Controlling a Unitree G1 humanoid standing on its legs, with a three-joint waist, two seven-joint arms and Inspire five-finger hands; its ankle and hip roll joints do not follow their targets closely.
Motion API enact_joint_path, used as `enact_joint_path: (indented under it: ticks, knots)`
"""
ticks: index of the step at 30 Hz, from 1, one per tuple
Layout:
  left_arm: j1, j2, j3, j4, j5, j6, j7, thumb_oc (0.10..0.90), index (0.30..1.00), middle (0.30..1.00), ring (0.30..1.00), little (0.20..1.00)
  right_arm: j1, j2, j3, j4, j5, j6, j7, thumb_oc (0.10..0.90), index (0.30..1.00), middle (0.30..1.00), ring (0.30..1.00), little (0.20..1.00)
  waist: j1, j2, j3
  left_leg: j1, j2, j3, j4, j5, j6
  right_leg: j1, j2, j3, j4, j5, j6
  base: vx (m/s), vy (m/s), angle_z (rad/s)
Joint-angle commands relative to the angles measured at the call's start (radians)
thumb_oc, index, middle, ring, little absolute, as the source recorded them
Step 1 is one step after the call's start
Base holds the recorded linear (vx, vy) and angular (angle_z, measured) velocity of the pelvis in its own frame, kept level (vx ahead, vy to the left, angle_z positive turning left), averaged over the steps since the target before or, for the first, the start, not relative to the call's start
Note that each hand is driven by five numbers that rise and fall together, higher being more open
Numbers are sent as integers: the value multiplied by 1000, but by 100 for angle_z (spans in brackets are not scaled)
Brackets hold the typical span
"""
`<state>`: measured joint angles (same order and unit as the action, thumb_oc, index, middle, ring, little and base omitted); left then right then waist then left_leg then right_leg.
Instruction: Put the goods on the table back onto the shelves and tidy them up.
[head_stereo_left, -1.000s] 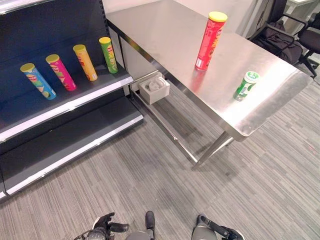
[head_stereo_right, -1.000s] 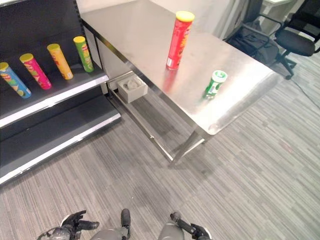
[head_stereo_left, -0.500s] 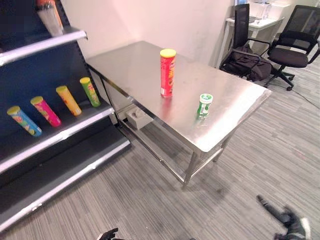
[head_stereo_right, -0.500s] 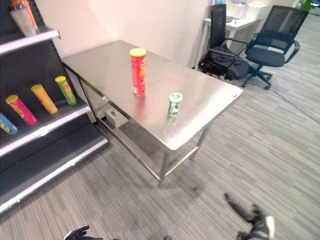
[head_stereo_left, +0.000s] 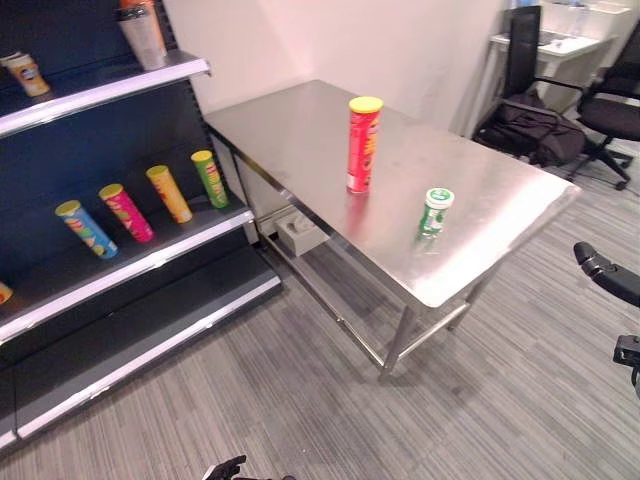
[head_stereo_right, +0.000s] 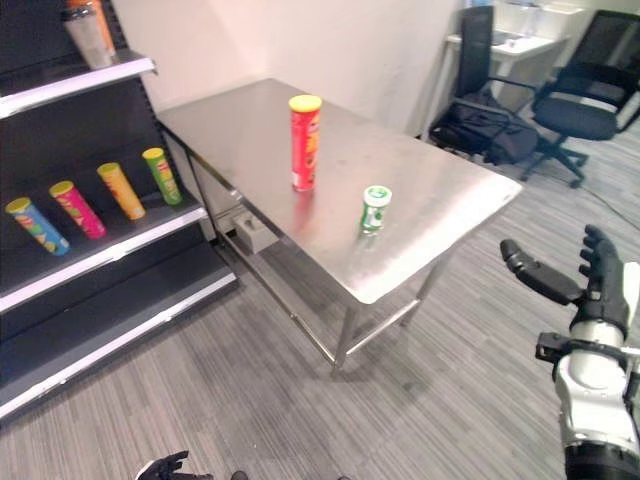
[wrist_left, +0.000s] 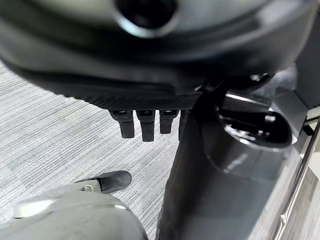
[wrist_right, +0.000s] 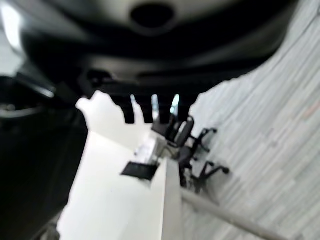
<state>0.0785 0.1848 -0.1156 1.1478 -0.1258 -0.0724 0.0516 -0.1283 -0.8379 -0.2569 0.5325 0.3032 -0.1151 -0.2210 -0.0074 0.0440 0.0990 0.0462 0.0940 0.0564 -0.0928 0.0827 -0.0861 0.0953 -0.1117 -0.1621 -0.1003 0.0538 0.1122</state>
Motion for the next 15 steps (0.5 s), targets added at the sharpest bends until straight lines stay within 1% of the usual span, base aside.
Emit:
enact_joint_path:
  ticks: [1,3,5,8,9,11,15]
  knots:
    - [-35,82,-33,53,2,-16,-1,800,900,900,900,900,-156,-107,0,28,21,-65,-34,800,900,900,900,900,42,-70,20,67,-8,11,6,-123,-20,-1,-65,-21,13,4,83,12,-11,9]
    - [-25,85,-32,50,-6,-18,2,800,900,900,900,900,-219,-123,55,72,14,-58,-34,800,900,900,900,900,52,-68,27,53,-12,-2,6,-116,-21,-7,-67,-30,13,5,83,2,-11,18]
    - [-18,91,-28,45,-15,-18,4,800,900,900,900,900,-246,-134,82,71,-3,-54,-35,800,900,900,900,900,62,-66,34,42,-14,-13,6,-109,-23,-12,-70,-37,13,5,83,-11,-24,15]
    - [-14,95,-27,41,-20,-21,6,800,900,900,900,900,-264,-146,95,64,-12,-56,-39,800,900,900,900,900,66,-66,40,21,-16,-32,6,-101,-24,-21,-72,-49,13,6,83,-9,-25,28]
    - [-5,98,-29,31,-18,-22,7,800,900,900,900,900,-280,-160,115,60,-34,-54,-36,800,900,900,900,900,73,-64,43,7,-19,-47,6,-95,-25,-21,-72,-60,13,3,83,10,-17,44]
    - [2,98,-31,22,-26,-24,8,800,900,900,900,900,-295,-174,122,51,-45,-58,-44,800,900,900,900,900,82,-62,50,-4,-23,-66,6,-90,-28,-20,-73,-75,13,0,82,18,-19,27]
    - [7,99,-35,26,-25,-26,8,800,900,900,900,900,-321,-195,149,80,-67,-53,-38,800,900,900,900,900,89,-64,51,-7,-25,-75,6,-89,-28,-15,-75,-88,13,-2,82,19,-10,16]
